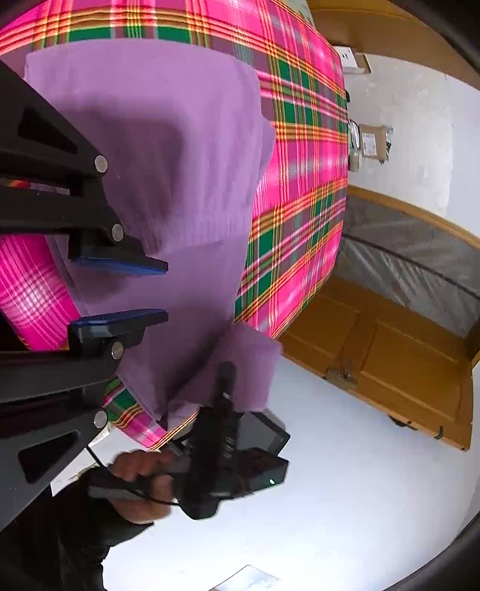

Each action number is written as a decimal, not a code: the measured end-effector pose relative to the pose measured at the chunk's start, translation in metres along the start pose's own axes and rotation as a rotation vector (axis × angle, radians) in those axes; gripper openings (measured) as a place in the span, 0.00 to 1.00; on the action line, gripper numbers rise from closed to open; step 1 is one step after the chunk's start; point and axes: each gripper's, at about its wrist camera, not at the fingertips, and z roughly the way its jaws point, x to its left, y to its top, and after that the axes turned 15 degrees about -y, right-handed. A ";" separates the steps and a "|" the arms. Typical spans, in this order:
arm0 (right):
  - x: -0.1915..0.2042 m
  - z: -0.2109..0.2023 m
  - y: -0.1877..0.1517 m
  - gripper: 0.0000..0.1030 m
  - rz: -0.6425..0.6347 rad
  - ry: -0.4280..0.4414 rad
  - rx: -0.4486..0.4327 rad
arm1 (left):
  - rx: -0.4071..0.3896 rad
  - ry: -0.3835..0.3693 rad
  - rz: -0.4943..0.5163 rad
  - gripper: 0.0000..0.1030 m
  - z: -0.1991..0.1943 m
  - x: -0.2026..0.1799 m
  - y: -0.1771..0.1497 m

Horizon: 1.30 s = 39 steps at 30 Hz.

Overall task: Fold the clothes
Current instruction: 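Lower the held edge onto the garment and open the right gripper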

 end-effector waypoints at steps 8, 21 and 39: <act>0.043 0.031 -0.025 0.30 -0.225 -0.017 0.106 | -0.025 0.017 -0.029 0.18 -0.010 0.010 -0.002; 0.022 -0.019 -0.019 0.33 -0.210 0.090 0.009 | -0.022 -0.001 -0.024 0.18 -0.005 0.010 0.003; 0.032 0.006 -0.038 0.33 -0.441 0.198 0.163 | -0.010 -0.011 0.004 0.18 0.008 0.004 0.017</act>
